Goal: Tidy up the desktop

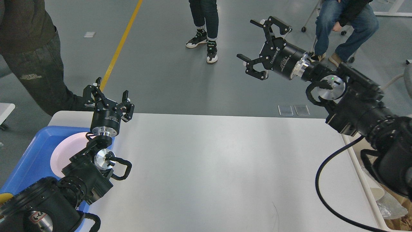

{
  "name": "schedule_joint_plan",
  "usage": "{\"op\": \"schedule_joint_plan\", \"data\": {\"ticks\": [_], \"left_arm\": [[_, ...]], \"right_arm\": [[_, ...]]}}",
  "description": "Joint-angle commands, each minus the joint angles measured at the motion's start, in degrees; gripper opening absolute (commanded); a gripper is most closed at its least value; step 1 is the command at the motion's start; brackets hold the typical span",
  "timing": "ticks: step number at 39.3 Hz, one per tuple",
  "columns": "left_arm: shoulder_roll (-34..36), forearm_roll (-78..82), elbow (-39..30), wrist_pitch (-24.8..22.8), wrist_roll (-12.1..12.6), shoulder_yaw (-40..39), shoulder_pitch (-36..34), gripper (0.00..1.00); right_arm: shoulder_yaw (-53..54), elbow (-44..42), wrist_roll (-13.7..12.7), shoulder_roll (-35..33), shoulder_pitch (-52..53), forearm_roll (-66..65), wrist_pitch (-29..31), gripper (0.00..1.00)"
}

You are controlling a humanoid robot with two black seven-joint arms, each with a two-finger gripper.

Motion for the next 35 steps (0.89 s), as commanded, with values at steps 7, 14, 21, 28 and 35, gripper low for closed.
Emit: {"op": "schedule_joint_plan", "data": {"ticks": [7, 14, 21, 28, 35], "left_arm": [[0.0, -0.1, 0.0, 0.0, 0.0, 0.1, 0.0, 0.97], [0.0, -0.1, 0.0, 0.0, 0.0, 0.1, 0.0, 0.97], [0.1, 0.0, 0.0, 0.0, 0.0, 0.1, 0.0, 0.97], [0.1, -0.1, 0.0, 0.0, 0.0, 0.1, 0.0, 0.97], [0.0, 0.0, 0.0, 0.0, -0.1, 0.1, 0.0, 0.97]], "right_arm": [[8.9, -8.9, 0.7, 8.5, -4.8, 8.2, -0.3, 1.0], [8.9, -8.8, 2.3, 10.8, -9.0, 8.4, -0.7, 1.0], [8.9, -8.7, 2.8, 10.4, -9.9, 8.4, -0.7, 1.0], [8.8, -8.7, 2.7, 10.2, -11.1, 8.4, -0.6, 1.0], [8.9, -8.8, 2.8, 8.6, -11.3, 8.4, -0.7, 1.0]]}}
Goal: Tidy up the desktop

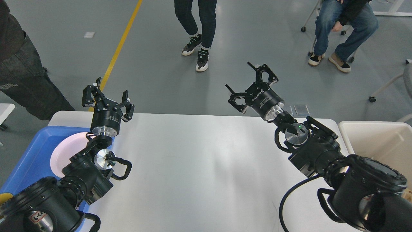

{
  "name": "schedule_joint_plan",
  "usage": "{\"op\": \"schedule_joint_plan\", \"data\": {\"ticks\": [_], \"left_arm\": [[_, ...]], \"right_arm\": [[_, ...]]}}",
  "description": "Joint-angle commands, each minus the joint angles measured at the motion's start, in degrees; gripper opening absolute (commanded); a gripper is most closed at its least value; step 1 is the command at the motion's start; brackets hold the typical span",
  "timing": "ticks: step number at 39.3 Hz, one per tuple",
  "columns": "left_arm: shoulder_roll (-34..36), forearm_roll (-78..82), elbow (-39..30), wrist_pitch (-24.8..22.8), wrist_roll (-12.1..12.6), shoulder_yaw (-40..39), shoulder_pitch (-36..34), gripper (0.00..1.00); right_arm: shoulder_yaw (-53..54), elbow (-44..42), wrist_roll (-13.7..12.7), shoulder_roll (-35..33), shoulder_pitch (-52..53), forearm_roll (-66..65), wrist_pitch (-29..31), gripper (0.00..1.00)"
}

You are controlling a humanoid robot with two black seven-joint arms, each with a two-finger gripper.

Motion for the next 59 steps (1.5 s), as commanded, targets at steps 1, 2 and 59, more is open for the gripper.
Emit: {"op": "schedule_joint_plan", "data": {"ticks": [1, 2, 59], "left_arm": [[0.1, 0.1, 0.0, 0.0, 0.0, 0.0, 0.0, 0.97], [0.1, 0.0, 0.0, 0.0, 0.0, 0.0, 0.0, 0.97], [0.0, 0.0, 0.0, 0.0, 0.0, 0.0, 0.0, 0.97]], "right_arm": [[0.0, -0.2, -0.1, -0.9, -0.3, 0.0, 0.0, 1.0], [0.0, -0.1, 0.0, -0.8, -0.4, 0.0, 0.0, 1.0], [-0.1, 0.6, -0.2, -0.2, -4.1, 0.0, -6.0, 1.0]]}}
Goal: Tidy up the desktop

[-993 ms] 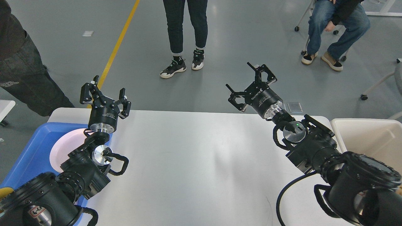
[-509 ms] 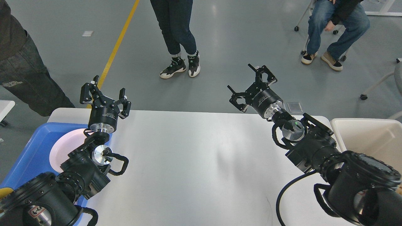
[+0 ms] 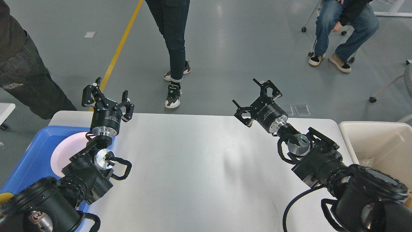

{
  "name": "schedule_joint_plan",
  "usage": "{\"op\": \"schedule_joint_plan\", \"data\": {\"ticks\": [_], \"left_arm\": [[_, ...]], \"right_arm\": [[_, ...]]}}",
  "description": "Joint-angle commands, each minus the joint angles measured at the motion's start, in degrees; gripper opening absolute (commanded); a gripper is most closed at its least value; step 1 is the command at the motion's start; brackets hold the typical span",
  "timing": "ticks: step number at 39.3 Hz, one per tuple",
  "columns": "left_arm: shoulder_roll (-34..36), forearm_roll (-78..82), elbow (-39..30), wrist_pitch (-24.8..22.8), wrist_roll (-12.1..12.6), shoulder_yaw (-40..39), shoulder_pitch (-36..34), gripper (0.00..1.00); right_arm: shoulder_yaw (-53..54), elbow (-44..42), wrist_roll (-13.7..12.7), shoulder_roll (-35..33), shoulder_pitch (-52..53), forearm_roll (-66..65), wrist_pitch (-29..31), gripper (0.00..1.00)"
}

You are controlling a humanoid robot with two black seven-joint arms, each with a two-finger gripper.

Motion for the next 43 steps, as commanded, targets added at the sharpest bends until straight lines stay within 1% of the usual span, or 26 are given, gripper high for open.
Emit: {"op": "schedule_joint_plan", "data": {"ticks": [1, 3, 4, 6, 11, 20, 26, 43], "left_arm": [[0.0, 0.0, 0.0, 0.0, 0.0, 0.0, 0.0, 0.97], [-0.1, 0.0, 0.0, 0.0, 0.0, 0.0, 0.0, 0.97], [-0.1, 0.0, 0.0, 0.0, 0.0, 0.0, 0.0, 0.97], [0.0, 0.0, 0.0, 0.0, 0.0, 0.0, 0.0, 0.97], [-0.1, 0.0, 0.0, 0.0, 0.0, 0.0, 0.0, 0.97], [0.0, 0.0, 0.0, 0.0, 0.0, 0.0, 0.0, 0.97], [0.0, 0.0, 0.0, 0.0, 0.0, 0.0, 0.0, 0.97], [-0.1, 0.0, 0.0, 0.0, 0.0, 0.0, 0.0, 0.97]], "right_arm": [[1.1, -0.2, 0.0, 0.2, -0.1, 0.1, -1.2, 1.0], [1.4, -0.2, 0.0, 0.3, 0.0, 0.1, -2.9, 1.0], [1.6, -0.2, 0.0, 0.8, 0.1, 0.2, -5.1, 1.0], [2.0, -0.2, 0.1, 1.2, 0.3, 0.3, -7.2, 1.0], [3.0, -0.2, 0.1, 1.6, 0.7, 1.0, -10.3, 1.0], [5.9, -0.2, 0.5, 1.5, 1.1, 1.0, -11.1, 1.0], [6.5, -0.2, 0.5, 1.6, 0.9, 1.0, -14.5, 1.0], [6.6, -0.2, 0.8, 1.2, 1.1, 1.0, -14.6, 1.0]]}}
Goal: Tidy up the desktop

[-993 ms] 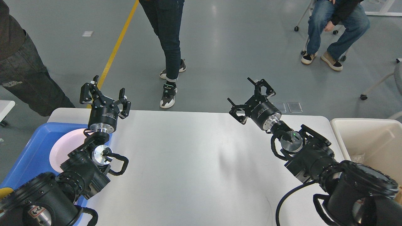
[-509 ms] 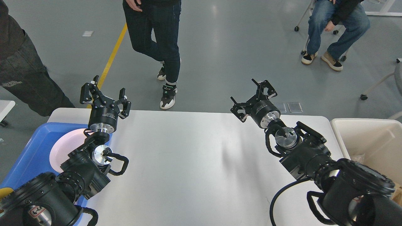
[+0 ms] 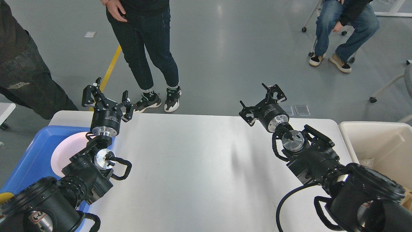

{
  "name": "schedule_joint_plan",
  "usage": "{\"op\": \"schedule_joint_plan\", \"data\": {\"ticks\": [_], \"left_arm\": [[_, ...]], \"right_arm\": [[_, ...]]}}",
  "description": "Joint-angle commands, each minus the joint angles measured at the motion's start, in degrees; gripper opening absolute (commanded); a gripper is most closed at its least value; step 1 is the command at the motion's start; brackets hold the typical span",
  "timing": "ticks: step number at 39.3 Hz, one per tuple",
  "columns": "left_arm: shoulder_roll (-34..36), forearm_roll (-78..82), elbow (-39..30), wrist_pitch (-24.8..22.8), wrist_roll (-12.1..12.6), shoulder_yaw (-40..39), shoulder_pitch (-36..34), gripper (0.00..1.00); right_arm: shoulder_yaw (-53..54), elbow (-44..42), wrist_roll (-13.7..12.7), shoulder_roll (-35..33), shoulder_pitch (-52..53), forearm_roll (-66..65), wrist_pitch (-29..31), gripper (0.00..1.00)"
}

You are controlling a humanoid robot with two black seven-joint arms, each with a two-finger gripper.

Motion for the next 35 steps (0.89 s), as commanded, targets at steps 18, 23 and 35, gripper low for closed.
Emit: {"op": "schedule_joint_plan", "data": {"ticks": [18, 23, 35], "left_arm": [[0.0, 0.1, 0.0, 0.0, -0.1, 0.0, 0.0, 0.97], [0.1, 0.0, 0.0, 0.0, -0.1, 0.1, 0.0, 0.97], [0.0, 0.1, 0.0, 0.0, -0.1, 0.1, 0.0, 0.97]], "right_arm": [[-0.1, 0.0, 0.0, -0.2, -0.2, 0.0, 0.1, 1.0], [-0.1, 0.0, 0.0, -0.3, -0.7, 0.0, 0.1, 1.0], [-1.1, 0.3, 0.1, -0.3, -1.9, -0.1, 1.0, 1.0]]}}
